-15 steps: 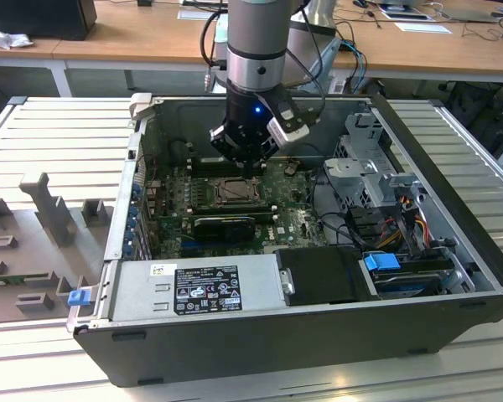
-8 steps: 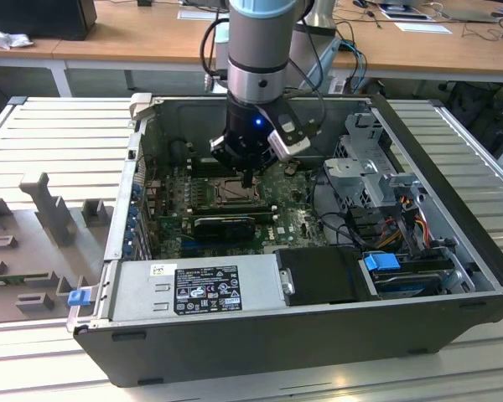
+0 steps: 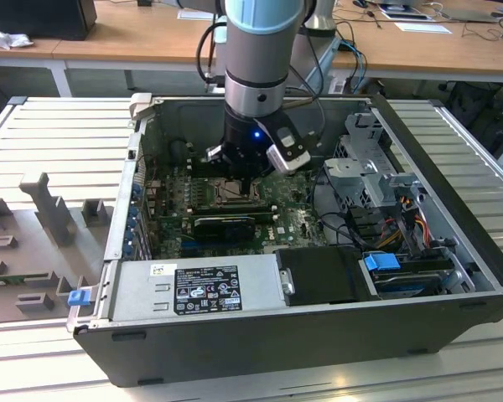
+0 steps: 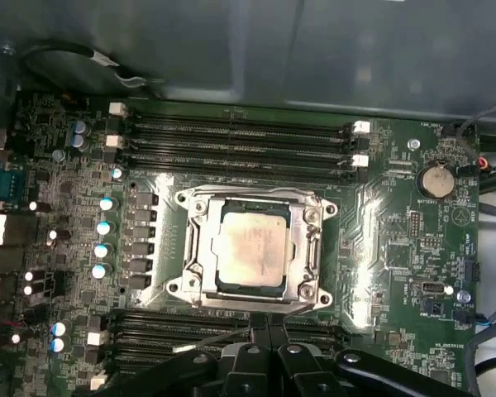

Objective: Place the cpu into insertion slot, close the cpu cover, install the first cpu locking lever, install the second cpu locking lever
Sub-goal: 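Install the second cpu locking lever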

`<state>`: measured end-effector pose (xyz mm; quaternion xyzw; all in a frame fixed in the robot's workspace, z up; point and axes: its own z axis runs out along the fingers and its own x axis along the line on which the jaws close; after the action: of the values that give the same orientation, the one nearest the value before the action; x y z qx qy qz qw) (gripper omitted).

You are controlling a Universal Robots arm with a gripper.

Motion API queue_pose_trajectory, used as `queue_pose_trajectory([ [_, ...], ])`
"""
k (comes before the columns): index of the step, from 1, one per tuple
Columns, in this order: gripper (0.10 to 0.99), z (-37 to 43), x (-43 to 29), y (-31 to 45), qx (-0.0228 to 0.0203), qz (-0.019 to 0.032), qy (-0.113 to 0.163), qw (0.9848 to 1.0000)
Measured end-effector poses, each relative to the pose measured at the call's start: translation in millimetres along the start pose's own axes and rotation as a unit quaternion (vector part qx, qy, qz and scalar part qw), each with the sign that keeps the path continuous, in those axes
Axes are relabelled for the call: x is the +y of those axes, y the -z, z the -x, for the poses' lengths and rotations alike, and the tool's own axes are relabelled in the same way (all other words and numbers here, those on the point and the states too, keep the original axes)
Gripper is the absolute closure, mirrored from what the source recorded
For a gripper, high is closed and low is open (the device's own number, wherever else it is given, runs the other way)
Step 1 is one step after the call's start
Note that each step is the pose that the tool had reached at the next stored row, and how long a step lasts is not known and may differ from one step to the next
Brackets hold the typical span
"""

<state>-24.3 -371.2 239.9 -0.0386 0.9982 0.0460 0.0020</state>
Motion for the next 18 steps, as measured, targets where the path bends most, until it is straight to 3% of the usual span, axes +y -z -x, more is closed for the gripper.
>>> queue_pose_trajectory([
  [2,0.98,-2.8,-2.5,-1.2,0.0001,0.002,0.002,1.0],
  [8,0.98,-24.5,-3.6,-3.7,0.0005,0.0036,0.006,1.0],
  [13,0.98,-25.6,-4.6,-14.6,0.0007,0.0043,0.009,0.9999],
  [16,0.98,-28.1,-4.9,-19.5,0.001,0.0085,0.016,0.9998],
  [18,0.98,-30.4,-5.6,-20.4,0.0006,0.0144,0.018,0.9997],
])
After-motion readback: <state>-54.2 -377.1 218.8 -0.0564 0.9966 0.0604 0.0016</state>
